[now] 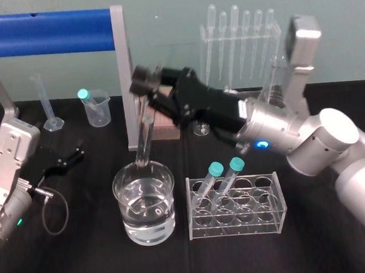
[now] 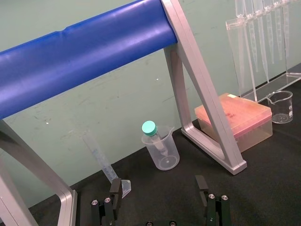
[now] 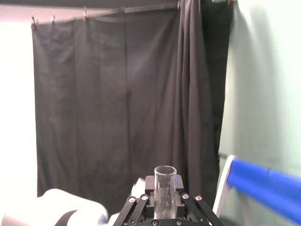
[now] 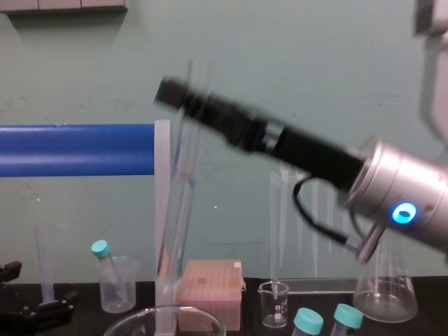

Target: Hold the test tube with one hand and immerse one end into the beaker, then return it to the test tube rack.

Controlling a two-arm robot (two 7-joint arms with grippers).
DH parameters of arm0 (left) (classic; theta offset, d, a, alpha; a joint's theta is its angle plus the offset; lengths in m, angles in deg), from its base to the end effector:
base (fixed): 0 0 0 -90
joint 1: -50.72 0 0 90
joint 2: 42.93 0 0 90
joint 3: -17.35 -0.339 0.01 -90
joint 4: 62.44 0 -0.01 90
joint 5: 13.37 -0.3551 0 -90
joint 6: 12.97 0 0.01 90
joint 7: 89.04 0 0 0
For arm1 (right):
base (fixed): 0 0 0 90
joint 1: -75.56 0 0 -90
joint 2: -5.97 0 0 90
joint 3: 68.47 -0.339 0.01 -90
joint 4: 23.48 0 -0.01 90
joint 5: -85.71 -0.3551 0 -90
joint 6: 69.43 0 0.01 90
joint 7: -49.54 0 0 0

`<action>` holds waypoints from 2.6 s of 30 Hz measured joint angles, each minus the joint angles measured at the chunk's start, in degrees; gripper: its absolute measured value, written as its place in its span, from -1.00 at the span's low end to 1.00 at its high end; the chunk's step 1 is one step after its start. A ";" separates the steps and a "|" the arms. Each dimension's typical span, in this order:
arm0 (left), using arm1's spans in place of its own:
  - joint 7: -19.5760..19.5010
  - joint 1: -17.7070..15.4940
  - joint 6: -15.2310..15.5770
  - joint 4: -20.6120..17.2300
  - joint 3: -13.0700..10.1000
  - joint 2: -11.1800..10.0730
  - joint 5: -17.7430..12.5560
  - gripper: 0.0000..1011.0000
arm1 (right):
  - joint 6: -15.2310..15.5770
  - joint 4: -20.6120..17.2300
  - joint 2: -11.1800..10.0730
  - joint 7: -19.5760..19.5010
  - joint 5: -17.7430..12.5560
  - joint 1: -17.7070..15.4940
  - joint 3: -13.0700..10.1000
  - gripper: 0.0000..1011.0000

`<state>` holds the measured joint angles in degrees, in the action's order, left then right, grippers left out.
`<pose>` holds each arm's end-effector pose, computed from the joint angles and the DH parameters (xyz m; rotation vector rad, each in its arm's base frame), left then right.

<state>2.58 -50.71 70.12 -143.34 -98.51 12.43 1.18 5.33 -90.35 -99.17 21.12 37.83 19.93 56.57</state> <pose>0.4098 0.0983 -0.3507 0.3043 -0.2850 1.2480 0.5279 0.0602 -0.2735 0.3936 -0.0985 -0.1174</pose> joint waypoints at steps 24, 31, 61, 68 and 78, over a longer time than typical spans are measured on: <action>0.00 0.00 0.00 0.00 0.00 0.00 0.00 0.98 | 2.27 -23.53 -19.06 -20.11 2.04 -14.83 -15.62 -0.55; 0.00 0.00 0.00 0.00 0.00 0.00 0.00 0.98 | 4.99 -25.36 -21.02 -22.44 2.11 -18.99 -17.46 -0.55; 0.00 0.00 0.00 0.00 0.00 0.00 0.00 0.98 | 9.67 -22.45 -22.19 -20.49 4.23 -20.99 -14.61 -0.55; 0.00 0.00 0.00 0.00 0.00 0.00 0.00 0.98 | 9.67 -21.49 -21.93 -20.14 4.76 -20.41 -13.89 -0.55; 0.00 0.00 0.00 0.00 0.00 0.00 0.00 0.98 | 8.16 -18.28 -20.70 -19.06 5.78 -19.46 -12.86 -0.54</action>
<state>2.58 -50.70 70.12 -143.35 -98.51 12.43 1.18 13.49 -108.63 -119.88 2.07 43.61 0.47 43.71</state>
